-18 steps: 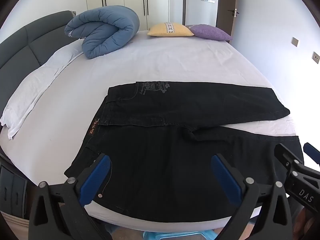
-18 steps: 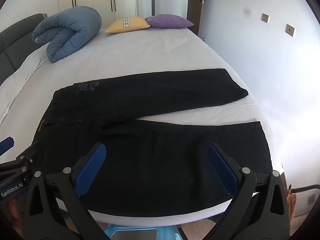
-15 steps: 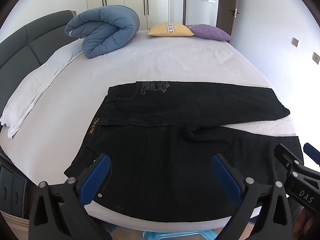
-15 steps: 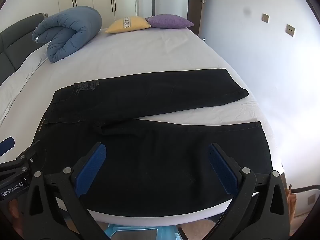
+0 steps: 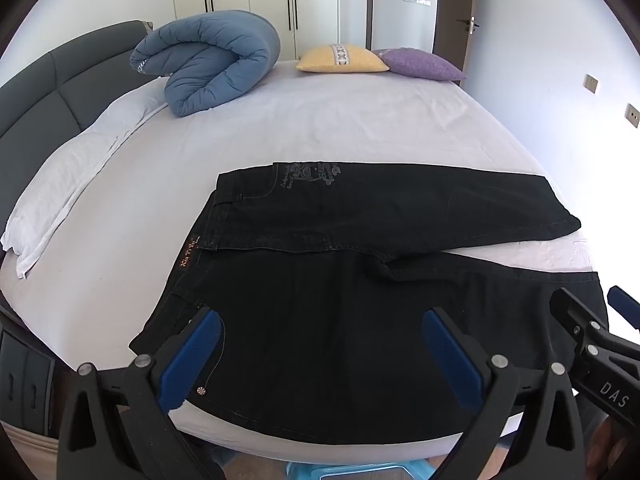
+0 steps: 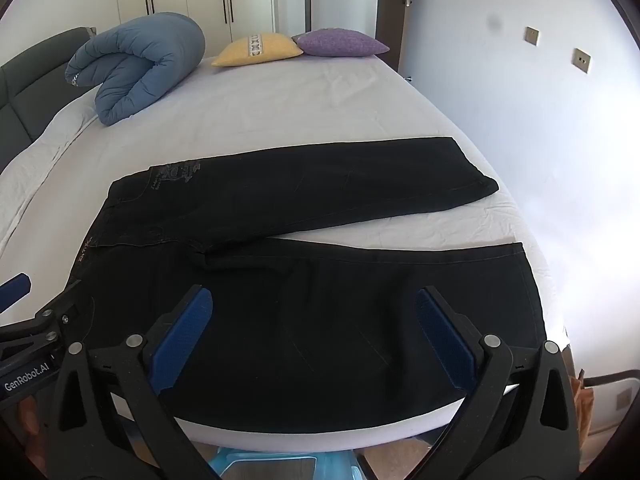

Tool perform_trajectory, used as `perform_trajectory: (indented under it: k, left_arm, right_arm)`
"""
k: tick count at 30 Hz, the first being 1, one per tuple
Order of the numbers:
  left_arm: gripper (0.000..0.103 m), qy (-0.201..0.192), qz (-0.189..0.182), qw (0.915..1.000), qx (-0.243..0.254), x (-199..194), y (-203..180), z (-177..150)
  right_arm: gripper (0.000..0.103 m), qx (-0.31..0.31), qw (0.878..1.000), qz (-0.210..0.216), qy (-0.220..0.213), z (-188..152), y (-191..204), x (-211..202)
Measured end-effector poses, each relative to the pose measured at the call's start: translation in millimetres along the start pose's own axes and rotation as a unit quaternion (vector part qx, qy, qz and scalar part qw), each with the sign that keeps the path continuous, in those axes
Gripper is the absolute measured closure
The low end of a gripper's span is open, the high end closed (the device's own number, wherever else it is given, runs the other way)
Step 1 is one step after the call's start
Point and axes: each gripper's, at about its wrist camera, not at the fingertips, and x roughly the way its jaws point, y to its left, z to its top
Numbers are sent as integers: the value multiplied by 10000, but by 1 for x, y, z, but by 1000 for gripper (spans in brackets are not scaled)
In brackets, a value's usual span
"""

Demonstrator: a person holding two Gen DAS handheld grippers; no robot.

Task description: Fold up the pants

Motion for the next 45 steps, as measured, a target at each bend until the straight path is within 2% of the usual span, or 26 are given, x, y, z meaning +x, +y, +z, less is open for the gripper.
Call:
perform_trajectory:
  k: [38,45]
  left_arm:
    - [0,27,-6,10000,-24,-4,8,-5]
    - [0,43,-9,10000,-40,-5,11,-6]
  right_arm:
    - [0,-4,10000,15,12,0,4,-4]
    - [0,-24,10000,19,27,-11,27,0]
